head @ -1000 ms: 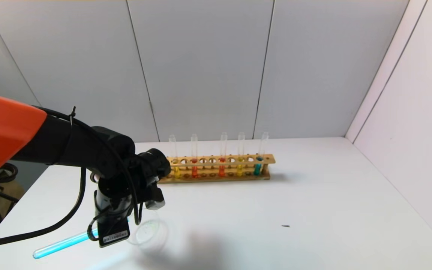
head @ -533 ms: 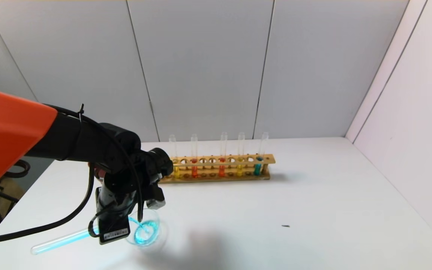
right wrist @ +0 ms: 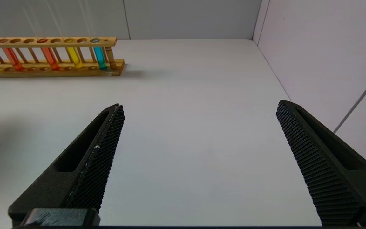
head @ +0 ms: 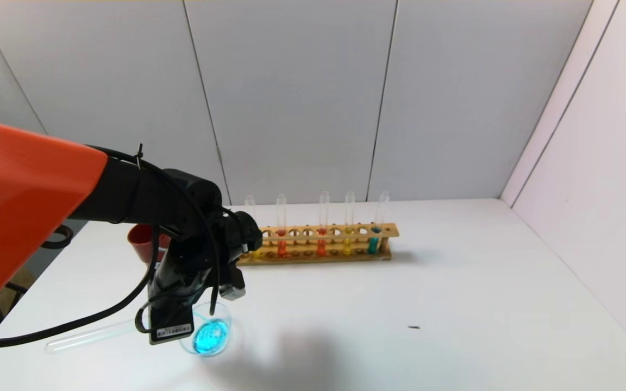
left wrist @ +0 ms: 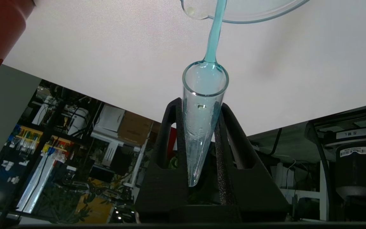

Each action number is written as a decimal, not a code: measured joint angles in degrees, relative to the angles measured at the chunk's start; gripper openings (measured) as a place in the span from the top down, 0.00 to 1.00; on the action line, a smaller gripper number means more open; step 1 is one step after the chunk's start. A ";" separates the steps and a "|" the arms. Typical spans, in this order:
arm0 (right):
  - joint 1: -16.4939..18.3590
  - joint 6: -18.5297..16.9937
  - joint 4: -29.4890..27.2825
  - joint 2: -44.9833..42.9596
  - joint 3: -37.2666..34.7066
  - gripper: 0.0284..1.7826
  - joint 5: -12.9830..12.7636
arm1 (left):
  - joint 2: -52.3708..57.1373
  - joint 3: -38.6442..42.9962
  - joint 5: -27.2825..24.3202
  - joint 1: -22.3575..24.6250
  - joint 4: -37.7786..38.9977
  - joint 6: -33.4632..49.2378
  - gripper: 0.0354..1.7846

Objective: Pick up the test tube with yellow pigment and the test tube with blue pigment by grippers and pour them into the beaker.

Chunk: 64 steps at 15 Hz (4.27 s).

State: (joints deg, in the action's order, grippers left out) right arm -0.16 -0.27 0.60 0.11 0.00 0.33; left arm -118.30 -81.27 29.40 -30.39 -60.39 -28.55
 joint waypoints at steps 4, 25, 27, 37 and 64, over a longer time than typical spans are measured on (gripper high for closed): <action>0.00 0.02 0.00 0.00 0.00 0.02 0.00 | -3.06 -3.27 0.67 -1.41 -1.45 0.39 0.85; 0.02 0.00 0.00 0.00 0.00 0.02 0.00 | -6.70 -5.22 3.43 -4.12 -5.14 1.05 0.85; 0.02 0.00 0.00 0.00 0.00 0.02 0.00 | -6.18 -5.13 2.89 -4.11 -4.71 1.88 0.85; 0.00 0.02 0.00 0.00 0.00 0.02 0.00 | 8.24 -4.30 -9.92 2.72 1.99 8.08 0.85; 0.00 0.00 0.00 0.00 0.00 0.02 0.00 | 6.97 -8.14 -19.19 30.44 53.86 26.62 0.85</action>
State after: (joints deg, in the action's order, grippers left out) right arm -0.16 -0.27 0.60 0.11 0.00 0.33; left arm -111.32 -89.42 10.22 0.05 -6.53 -1.93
